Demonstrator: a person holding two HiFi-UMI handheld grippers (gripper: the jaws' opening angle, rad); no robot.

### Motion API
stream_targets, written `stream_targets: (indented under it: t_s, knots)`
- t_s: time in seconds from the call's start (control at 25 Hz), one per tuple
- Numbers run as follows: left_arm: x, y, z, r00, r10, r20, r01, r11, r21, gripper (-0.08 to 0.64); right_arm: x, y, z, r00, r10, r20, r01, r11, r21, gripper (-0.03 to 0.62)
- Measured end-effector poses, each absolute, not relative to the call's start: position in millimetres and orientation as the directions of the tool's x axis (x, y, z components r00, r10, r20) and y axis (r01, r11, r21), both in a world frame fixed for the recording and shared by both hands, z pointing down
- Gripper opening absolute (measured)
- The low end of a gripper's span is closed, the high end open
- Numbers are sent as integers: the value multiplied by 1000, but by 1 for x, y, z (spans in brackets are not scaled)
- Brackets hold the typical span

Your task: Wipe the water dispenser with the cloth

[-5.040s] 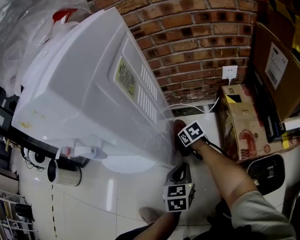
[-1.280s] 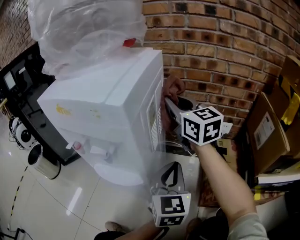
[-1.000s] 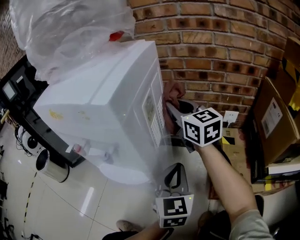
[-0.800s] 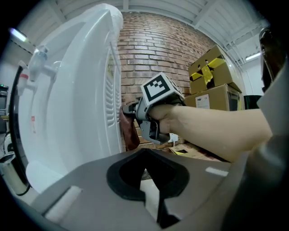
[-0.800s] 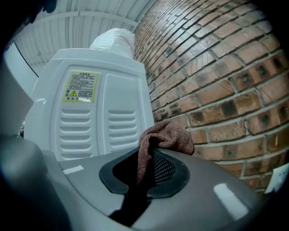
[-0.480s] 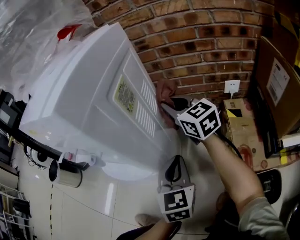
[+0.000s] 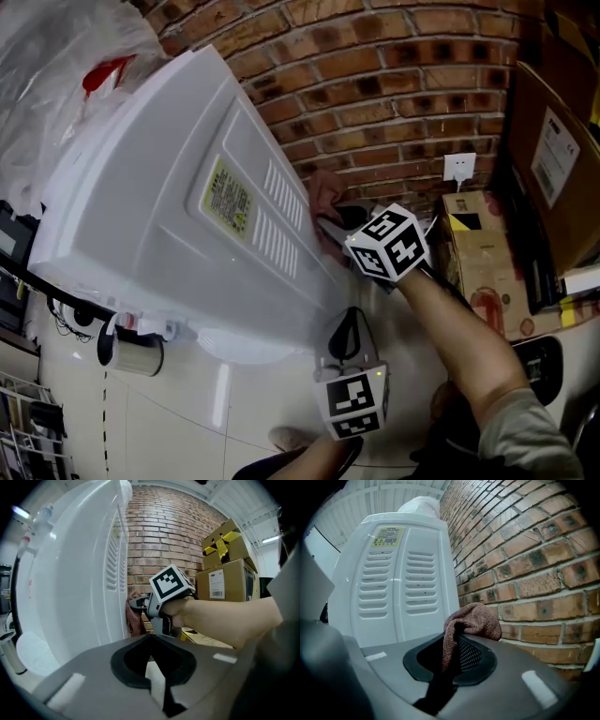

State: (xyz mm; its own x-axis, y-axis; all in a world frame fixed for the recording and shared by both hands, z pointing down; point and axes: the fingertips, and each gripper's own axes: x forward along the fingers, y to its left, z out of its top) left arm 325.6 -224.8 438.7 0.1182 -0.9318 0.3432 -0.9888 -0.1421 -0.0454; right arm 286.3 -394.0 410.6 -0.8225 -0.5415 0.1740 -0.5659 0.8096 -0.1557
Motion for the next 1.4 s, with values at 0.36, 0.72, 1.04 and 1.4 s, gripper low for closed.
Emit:
stream_targets:
  t_s: [0.36, 0.72, 1.04, 1.4]
  knots:
    - [327, -232, 459, 119, -915, 386, -991, -131, -6, 0, 287, -400, 449, -817, -520, 250, -566, 804, -180, 67]
    - [328, -240, 474, 119, -905, 409, -992, -122, 18, 0, 285, -401, 488, -812, -491, 317, -568, 789, -235, 69]
    - [326, -245, 488, 114, -895, 432, -993, -120, 13, 0, 284, -405, 524, -797, -469, 380, -579, 771, -263, 69]
    - [323, -251, 504, 101, -886, 452, -994, -102, 23, 0, 283, -405, 562, -787, -425, 448, -578, 762, -293, 69]
